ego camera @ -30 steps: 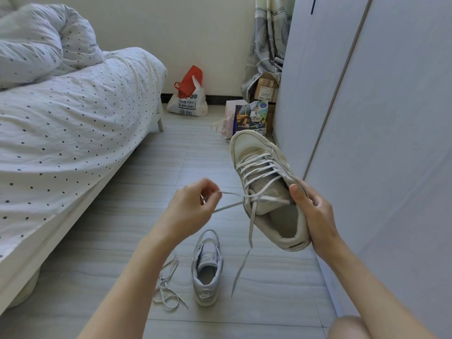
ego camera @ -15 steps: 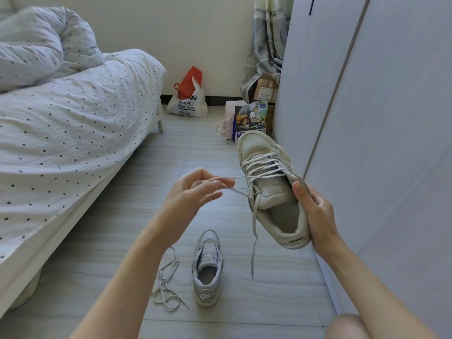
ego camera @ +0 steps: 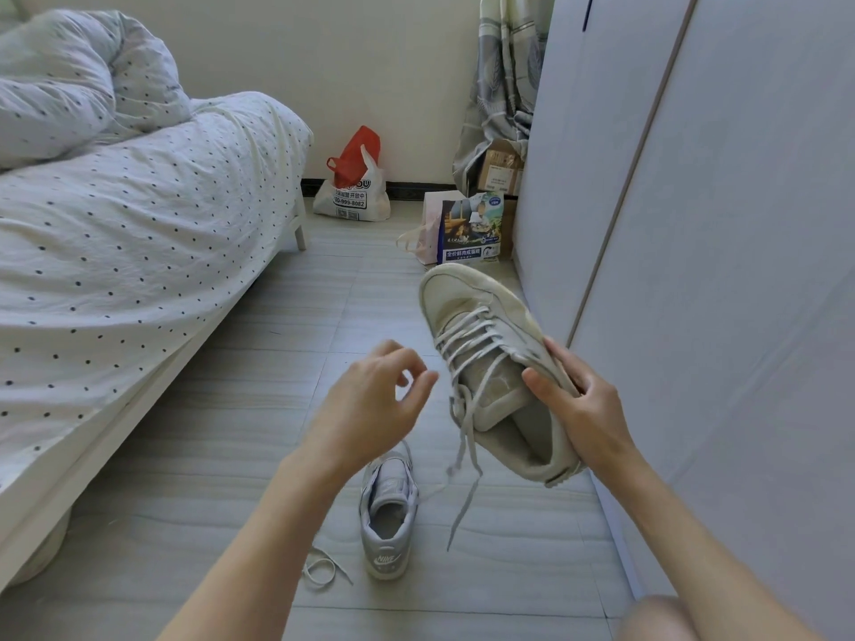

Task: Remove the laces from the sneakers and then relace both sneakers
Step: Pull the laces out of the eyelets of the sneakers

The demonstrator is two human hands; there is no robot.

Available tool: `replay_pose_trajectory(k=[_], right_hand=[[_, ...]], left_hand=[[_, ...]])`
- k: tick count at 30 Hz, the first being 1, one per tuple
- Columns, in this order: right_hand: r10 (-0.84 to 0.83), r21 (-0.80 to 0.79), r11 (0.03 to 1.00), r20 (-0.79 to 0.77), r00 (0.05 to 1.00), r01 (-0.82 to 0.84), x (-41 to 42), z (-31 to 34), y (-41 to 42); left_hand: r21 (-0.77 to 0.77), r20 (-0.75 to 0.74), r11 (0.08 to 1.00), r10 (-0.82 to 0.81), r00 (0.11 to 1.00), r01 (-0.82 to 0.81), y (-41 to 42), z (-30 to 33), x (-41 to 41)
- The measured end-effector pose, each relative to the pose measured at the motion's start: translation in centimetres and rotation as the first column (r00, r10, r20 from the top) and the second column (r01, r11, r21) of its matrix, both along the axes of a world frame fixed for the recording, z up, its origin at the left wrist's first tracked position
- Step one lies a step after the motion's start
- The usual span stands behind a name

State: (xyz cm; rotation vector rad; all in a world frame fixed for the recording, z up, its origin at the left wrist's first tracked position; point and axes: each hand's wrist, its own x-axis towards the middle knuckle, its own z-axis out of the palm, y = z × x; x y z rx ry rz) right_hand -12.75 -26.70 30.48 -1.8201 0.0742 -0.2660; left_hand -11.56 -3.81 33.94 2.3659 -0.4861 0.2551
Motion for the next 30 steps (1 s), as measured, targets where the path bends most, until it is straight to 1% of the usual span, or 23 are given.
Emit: replay_pose_trajectory(k=[1,3,6,11,14,16,18,19,20,21,22,24,26,28,30], right_hand=[[0.017,-0.039,0.999,0.006,1.000,-0.017,0.0,0.0,0.3],[0.060,-0.084,0.995,0.015,0.998,-0.059,-0.1,0.1,0.9],[0.128,-0.088,0.988,0.028,0.991,-0.125,-0.3,0.3,1.9],[0.190,-0.171,0.969,0.044,0.981,-0.180,-0.5,0.5,2.6],[0.200,-0.170,0.966,0.020,0.980,-0.193,-0.4,0.5,2.4],[0.197,-0.142,0.970,-0.001,0.980,-0.195,-0.2,0.5,2.1],[0.187,-0.106,0.977,-0.012,0.982,-0.187,-0.1,0.5,1.7],[0.178,-0.095,0.979,-0.014,0.984,-0.178,-0.1,0.6,1.6],[0.169,-0.096,0.981,-0.015,0.986,-0.170,-0.1,0.6,1.5],[0.164,-0.110,0.980,-0.017,0.986,-0.165,-0.2,0.6,1.5],[0.162,-0.135,0.977,-0.022,0.987,-0.164,-0.2,0.5,1.5],[0.171,-0.201,0.964,-0.034,0.985,-0.174,-0.4,0.5,1.6],[0.190,-0.260,0.946,-0.041,0.981,-0.194,-0.6,0.5,1.8],[0.201,-0.289,0.935,-0.042,0.979,-0.204,-0.7,0.6,1.9],[0.204,-0.297,0.932,-0.046,0.978,-0.208,-0.7,0.6,1.8]], left_hand=[[-0.046,0.063,0.999,-0.011,0.998,0.014,-0.3,0.0,0.0],[-0.083,0.129,0.994,-0.063,0.990,0.074,-1.0,0.2,-0.3],[-0.082,0.210,0.990,-0.095,0.973,0.114,-1.7,0.1,-0.5],[-0.067,0.307,0.993,-0.070,0.949,0.095,-1.5,0.4,-0.4],[-0.063,0.295,0.997,-0.031,0.955,0.051,-1.1,0.5,-0.3],[-0.084,0.262,0.995,0.070,0.963,-0.049,-0.8,0.4,-0.1],[-0.108,0.181,0.976,0.207,0.961,-0.189,-0.2,0.3,0.4],[-0.102,0.127,0.965,0.252,0.959,-0.241,0.1,0.2,0.6],[-0.083,0.079,0.963,0.263,0.962,-0.256,0.3,0.1,0.7],[-0.061,0.056,0.971,0.235,0.970,-0.231,0.3,0.0,0.7],[-0.040,0.062,0.985,0.173,0.983,-0.170,0.2,-0.1,0.6],[0.009,0.127,1.000,0.002,0.992,-0.003,-0.4,0.0,0.3],[0.047,0.176,0.993,-0.118,0.977,0.112,-0.8,0.1,0.0],[0.024,0.206,0.992,-0.129,0.970,0.127,-1.0,0.1,0.0],[-0.048,0.208,0.996,-0.062,0.976,0.074,-0.8,0.2,0.2]])
